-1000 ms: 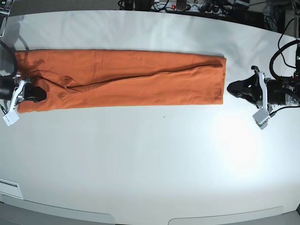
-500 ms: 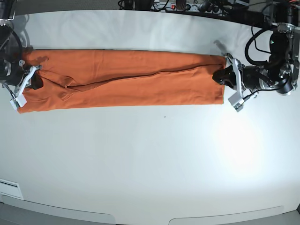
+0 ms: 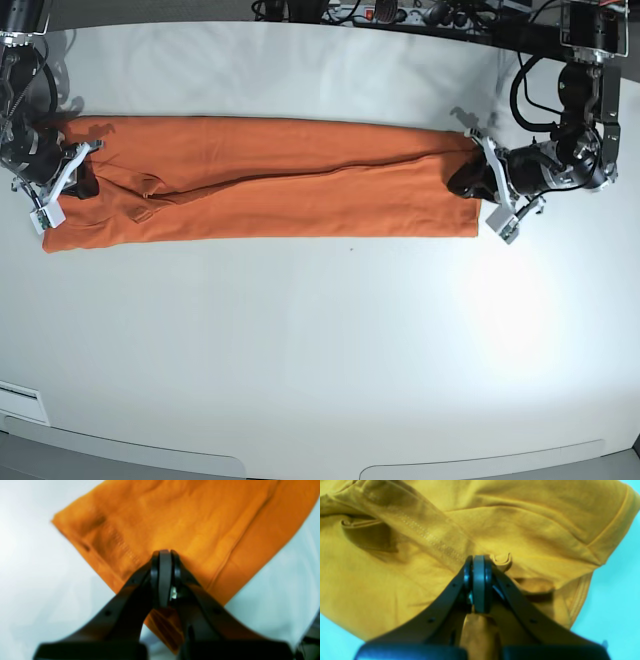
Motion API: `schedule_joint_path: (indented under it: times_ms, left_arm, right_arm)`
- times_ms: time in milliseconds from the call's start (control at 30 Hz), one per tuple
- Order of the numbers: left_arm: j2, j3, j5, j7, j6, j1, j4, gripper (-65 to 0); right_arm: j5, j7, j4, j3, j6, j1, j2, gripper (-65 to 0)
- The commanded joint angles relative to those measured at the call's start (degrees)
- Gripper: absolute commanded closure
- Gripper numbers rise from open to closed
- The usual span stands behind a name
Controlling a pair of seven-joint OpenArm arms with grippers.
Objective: Fold the T-shirt properly
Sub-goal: 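Grasp both short ends of the folded strip with both grippers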
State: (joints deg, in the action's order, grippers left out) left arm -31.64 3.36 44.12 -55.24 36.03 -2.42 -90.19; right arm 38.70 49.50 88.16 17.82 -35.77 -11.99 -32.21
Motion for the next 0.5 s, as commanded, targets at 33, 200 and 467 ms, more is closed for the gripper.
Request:
schedule_joint_path:
  times_ms: [33,200,467]
  left_arm:
    - [-0.7,0.4,-3.2,-1.4,-0.7,2.4,3.7,0.0]
    - [1.2,0.0,-2.8,-1.3,0.7,7.0,11.7,0.0]
    - [5.0,-4.5,-1.6,-1.8,0.3,11.6,13.7,0.0]
  right_arm:
    - [-3.3,-2.2,0.5,0.3,1.5,0.6,-1.1,0.0]
    - [-4.9,-6.5,-0.4,0.3,1.4,0.9,-1.0,0.0]
    - [-7.6,-7.7,-0.6,0.3,2.3,4.7,-0.9,0.0]
